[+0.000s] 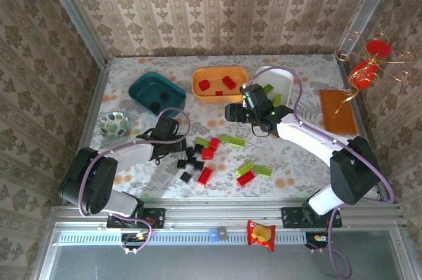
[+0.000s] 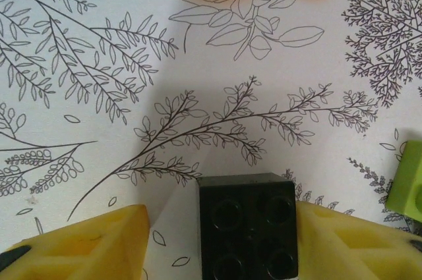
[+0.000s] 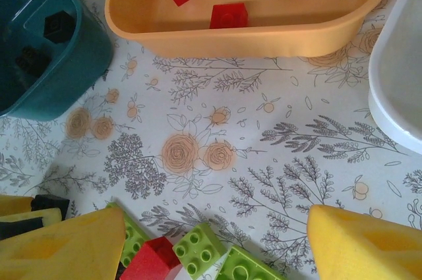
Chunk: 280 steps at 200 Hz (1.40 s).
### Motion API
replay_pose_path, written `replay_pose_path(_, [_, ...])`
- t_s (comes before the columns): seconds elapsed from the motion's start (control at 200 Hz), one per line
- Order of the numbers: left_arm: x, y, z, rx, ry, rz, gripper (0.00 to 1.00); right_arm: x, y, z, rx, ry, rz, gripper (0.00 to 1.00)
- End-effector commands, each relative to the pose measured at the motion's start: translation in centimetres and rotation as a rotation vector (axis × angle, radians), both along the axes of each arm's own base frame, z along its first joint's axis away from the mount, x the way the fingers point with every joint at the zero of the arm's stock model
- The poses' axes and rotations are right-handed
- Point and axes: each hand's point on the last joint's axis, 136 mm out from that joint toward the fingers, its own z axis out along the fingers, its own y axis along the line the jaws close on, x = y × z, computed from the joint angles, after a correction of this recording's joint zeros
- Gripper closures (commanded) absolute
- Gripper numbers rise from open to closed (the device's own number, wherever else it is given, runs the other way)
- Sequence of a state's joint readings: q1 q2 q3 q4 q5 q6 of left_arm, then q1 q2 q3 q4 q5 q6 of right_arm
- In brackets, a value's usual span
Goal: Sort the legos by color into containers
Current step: Pick up the lego from the center of the table, then place the lego in the container.
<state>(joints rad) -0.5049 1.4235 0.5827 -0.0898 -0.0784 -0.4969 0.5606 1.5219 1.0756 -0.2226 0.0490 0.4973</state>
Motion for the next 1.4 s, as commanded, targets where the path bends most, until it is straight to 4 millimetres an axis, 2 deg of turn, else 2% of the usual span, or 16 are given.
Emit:
replay_pose_path(0.0, [-0.6,0.5,-0.4,0.007,0.02,0.009,0.42,0.2,-0.3,0.9,-0.003,-0.033,-0.019,0.25])
replay_pose_path(0.1, [-0.4,0.3,-0.5,0.005,0.017,0.008,0.52,0.1,-0.2,1.0,0.005,-0.029,-0.017,0.25])
replay_pose_path(0.205, [0.1,0.0,-0.2,-0.003,0.004,0.004,0.67,0.1,-0.3,1.2,0.002,-0.036,-0.02,0.25])
replay_pose_path(0.285, [0.5,-0.2,0.5,-0.017,-0.015,0.003,0.72,0.0,-0.5,1.4,-0.001,-0.039,-0.022,0.25])
replay_pose_path(0.35, [0.8,-0.6,1.8,-0.033,-0.039,0.002,0.74,-0.1,-0.7,1.5,-0.003,-0.041,-0.025,0.25])
replay_pose_path(0.44, [1.8,-1.1,5.6,-0.054,-0.126,0.008,0.74,-0.4,-1.0,1.5,0.001,-0.044,-0.033,0.25])
replay_pose_path(0.55, [4.2,-0.8,10.7,-0.062,-0.248,0.051,0.73,-0.5,-1.1,1.5,0.006,-0.048,-0.041,0.25])
replay_pose_path(0.63, [6.6,-0.5,12.9,-0.081,-0.288,0.084,0.73,-0.6,-1.2,1.3,0.009,-0.043,-0.048,0.25])
replay_pose_path(0.66, [7.4,-0.7,13.3,-0.083,-0.296,0.088,0.73,-0.6,-1.2,1.2,0.009,-0.039,-0.049,0.25])
replay_pose_path(0.705, [9.4,0.5,13.6,-0.076,-0.31,0.135,0.73,-0.7,-1.2,1.1,0.009,-0.035,-0.051,0.25])
replay_pose_path(0.81, [12.7,1.6,12.8,-0.058,-0.29,0.182,0.73,-1.1,-1.5,0.9,0.005,-0.028,-0.056,0.25])
replay_pose_path(1.02, [17.7,3.4,10.1,-0.03,-0.231,0.227,0.67,-2.2,-2.1,0.5,0.018,-0.012,-0.062,0.25])
replay_pose_path(1.05, [18.1,3.5,9.8,-0.028,-0.223,0.229,0.63,-2.5,-2.2,1.4,0.034,-0.033,-0.064,0.25])
replay_pose_path(1.14, [18.9,3.3,10.1,-0.039,-0.22,0.227,0.43,-3.1,-2.6,1.4,0.035,-0.032,-0.067,0.25])
replay_pose_path(1.245, [18.4,2.3,11.4,-0.077,-0.243,0.21,0.28,-3.6,-3.1,1.3,0.036,-0.035,-0.076,0.24])
replay_pose_path(1.395, [15.3,-0.1,13.0,-0.122,-0.268,0.157,0.21,-3.9,-3.2,1.1,0.046,-0.035,-0.074,0.24])
